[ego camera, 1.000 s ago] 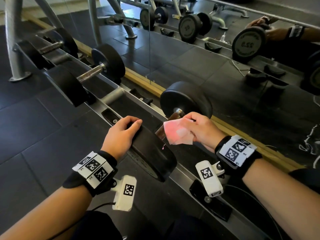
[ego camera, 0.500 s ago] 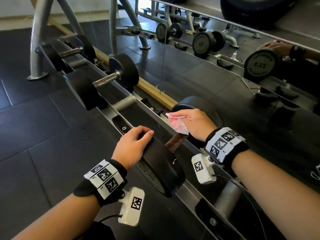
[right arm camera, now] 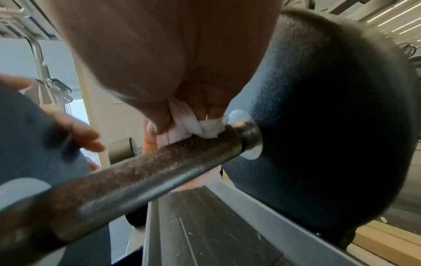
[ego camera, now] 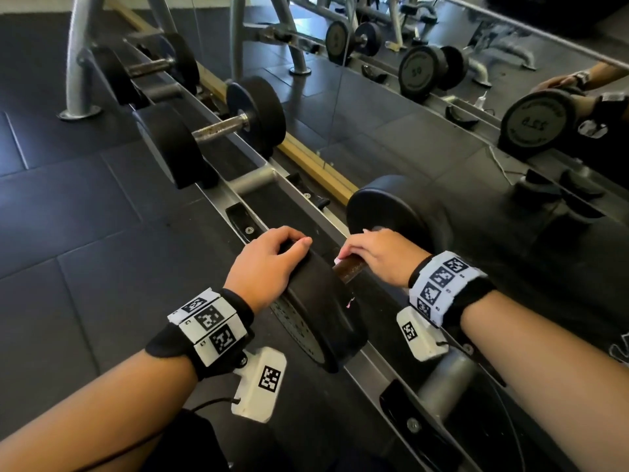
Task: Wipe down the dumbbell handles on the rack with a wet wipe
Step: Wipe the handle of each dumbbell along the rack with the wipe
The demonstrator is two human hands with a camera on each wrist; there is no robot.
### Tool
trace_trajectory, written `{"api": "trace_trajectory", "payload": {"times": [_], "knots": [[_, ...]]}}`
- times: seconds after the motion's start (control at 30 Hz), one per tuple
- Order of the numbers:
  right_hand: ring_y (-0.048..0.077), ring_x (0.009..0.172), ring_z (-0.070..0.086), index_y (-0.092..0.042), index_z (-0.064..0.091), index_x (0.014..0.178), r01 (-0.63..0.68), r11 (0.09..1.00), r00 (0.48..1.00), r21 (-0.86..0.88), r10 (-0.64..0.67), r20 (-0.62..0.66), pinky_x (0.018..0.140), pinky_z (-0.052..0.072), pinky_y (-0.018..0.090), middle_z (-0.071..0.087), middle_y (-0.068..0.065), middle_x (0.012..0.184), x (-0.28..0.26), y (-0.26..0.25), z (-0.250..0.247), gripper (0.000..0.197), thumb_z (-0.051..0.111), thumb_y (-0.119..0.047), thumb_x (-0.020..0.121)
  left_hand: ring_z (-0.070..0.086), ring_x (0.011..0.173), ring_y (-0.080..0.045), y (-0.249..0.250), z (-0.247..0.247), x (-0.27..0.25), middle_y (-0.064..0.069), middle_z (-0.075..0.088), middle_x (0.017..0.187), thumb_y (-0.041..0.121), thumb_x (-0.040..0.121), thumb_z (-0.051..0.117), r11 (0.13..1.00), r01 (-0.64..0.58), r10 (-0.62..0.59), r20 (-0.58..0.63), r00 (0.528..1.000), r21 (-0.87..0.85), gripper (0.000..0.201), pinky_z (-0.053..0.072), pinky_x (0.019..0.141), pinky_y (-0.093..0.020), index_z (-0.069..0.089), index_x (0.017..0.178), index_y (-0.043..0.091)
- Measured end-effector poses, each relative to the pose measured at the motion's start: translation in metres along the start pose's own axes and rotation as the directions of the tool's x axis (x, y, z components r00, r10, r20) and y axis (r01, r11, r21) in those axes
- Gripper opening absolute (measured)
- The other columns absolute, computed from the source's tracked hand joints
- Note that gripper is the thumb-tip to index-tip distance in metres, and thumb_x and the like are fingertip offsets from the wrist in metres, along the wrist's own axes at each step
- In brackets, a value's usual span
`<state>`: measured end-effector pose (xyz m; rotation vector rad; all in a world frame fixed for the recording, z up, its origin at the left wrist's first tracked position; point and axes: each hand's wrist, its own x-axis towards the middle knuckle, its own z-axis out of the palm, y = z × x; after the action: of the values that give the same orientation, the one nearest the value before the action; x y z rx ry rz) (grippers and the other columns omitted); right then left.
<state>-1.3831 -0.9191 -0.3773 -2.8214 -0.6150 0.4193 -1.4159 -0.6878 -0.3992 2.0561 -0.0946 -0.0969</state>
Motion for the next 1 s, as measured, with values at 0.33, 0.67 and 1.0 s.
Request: {"api": "trace_trajectory", "payload": {"times": [0.33,0.67,1.0], "knots": [[0.014,0.105,0.063,-0.027,0.059,0.116,-0.034,0.998,0.997,0.062,0.037,-0.061,0.094,0.051,0.035,0.066,-0.005,0.113,0.018,-0.005,-0.010,0.022,0.056,-0.017,0.097,0.060,0.099,-0.005,-0.002,0.000,0.001,0.016,0.066,0.104,0.053,0.097,0.052,1.000,0.000,0.001,0.014,1.000,-0.021,0.022,0.051,0.089,-0.034,0.066,0.106,0.039],[0.013,0.101,0.061,-0.030,0.064,0.098,-0.022,0.931,0.993,0.365,0.064,-0.102,0.092,0.050,0.033,0.065,-0.005,0.103,0.001,-0.012,0.015,0.023,0.043,-0.020,0.103,0.061,0.095,-0.004,-0.003,0.001,0.002,0.016,0.066,0.100,0.053,0.097,0.052,0.999,0.007,-0.006,0.016,1.000,-0.040,0.022,0.051,0.085,-0.031,0.067,0.107,0.039],[0.014,0.108,0.061,-0.028,0.058,0.112,-0.021,0.993,0.992,0.118,0.036,-0.123,0.097,0.051,0.039,0.065,-0.007,0.112,-0.005,-0.012,0.005,0.017,0.054,-0.019,0.099,0.060,0.098,-0.005,-0.001,0.000,0.001,0.016,0.065,0.103,0.051,0.098,0.051,0.999,0.008,-0.007,0.023,1.000,-0.047,0.023,0.051,0.088,-0.033,0.067,0.109,0.038]]}}
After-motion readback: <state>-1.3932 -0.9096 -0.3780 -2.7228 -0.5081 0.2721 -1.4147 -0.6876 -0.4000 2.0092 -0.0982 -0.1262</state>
